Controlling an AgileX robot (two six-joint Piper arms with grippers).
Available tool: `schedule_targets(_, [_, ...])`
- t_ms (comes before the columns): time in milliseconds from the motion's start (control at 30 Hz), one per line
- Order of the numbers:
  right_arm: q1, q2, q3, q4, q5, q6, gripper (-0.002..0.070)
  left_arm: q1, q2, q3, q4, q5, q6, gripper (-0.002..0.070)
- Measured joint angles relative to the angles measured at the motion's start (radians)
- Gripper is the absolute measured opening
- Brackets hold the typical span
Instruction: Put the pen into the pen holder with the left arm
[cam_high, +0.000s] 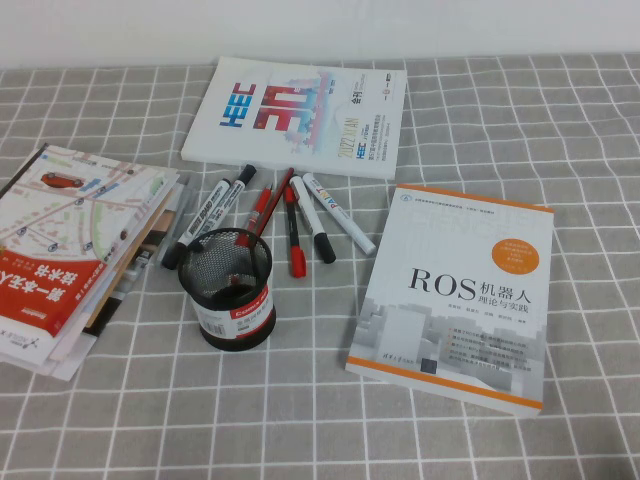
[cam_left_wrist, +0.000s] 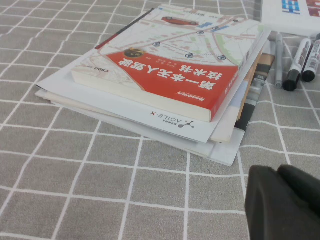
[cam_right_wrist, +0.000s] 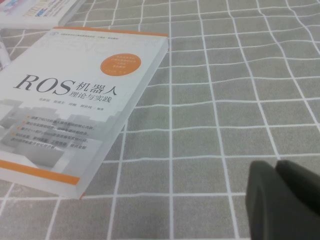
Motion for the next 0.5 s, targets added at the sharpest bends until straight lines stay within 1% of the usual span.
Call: schedule_targets(500, [0.000, 0.000, 0.000, 0.000, 0.000, 0.000, -0.0015, 0.000, 0.000, 0.000, 0.009, 0.000, 0.000, -0.0002])
